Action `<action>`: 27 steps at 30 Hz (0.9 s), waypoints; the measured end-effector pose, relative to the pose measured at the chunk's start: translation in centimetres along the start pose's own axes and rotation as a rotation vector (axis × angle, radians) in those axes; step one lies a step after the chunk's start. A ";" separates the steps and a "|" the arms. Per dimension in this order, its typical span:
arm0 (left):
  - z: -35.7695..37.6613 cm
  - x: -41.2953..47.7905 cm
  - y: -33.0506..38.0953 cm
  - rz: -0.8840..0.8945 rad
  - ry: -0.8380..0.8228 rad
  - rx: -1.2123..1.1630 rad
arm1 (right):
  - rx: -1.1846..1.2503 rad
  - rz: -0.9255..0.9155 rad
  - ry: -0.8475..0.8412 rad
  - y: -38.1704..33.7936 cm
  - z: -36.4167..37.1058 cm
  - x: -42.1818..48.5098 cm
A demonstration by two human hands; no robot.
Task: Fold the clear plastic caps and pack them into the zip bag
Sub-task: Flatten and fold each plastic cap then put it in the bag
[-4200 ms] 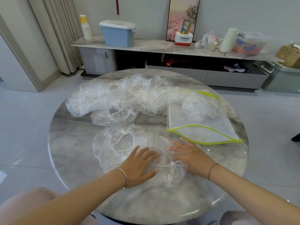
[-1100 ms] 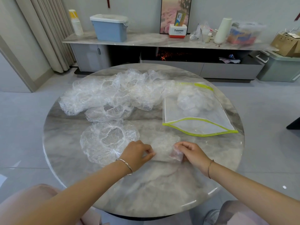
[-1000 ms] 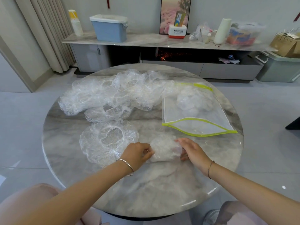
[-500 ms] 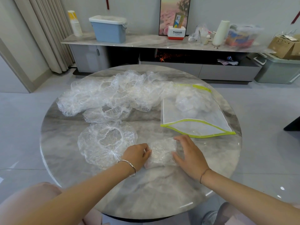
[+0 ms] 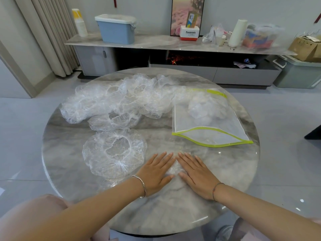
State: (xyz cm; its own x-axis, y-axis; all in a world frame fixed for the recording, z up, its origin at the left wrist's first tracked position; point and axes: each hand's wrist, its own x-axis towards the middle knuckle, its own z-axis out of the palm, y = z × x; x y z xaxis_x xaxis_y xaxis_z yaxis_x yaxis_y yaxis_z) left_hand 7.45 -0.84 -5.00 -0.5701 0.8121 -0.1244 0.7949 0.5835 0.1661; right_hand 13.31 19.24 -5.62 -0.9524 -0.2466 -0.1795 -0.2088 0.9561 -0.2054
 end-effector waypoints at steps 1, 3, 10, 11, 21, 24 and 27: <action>0.1 0.1 -0.2 0.000 -0.006 -0.004 | 0.006 0.000 -0.002 0.0 0.0 0.1; 0.3 0.1 0.0 -0.003 -0.026 -0.022 | 0.021 -0.005 0.004 0.0 -0.4 0.0; 0.5 0.1 0.1 -0.004 -0.024 -0.027 | 0.015 -0.235 0.392 -0.3 -2.3 -0.1; 0.3 0.2 -0.1 -0.002 0.020 -0.018 | -0.008 -0.265 0.372 -0.1 -2.2 -0.2; -0.5 0.9 -1.1 0.029 0.386 -0.013 | -0.089 -0.224 0.344 0.5 -1.4 0.7; -1.4 0.6 -1.3 -0.036 0.346 -0.102 | 0.151 -0.100 0.383 0.2 -1.8 1.0; -1.7 0.2 -0.9 -0.119 0.308 -0.237 | 0.498 0.077 0.350 0.4 -1.9 1.0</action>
State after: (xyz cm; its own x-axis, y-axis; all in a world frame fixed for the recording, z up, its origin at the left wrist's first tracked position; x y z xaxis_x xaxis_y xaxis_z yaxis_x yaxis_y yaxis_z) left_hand 6.28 -1.18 -3.47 -0.7192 0.6813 0.1363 0.6704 0.6290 0.3936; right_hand 11.87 19.63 -4.03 -0.9947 -0.0323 0.0971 -0.0876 0.7594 -0.6448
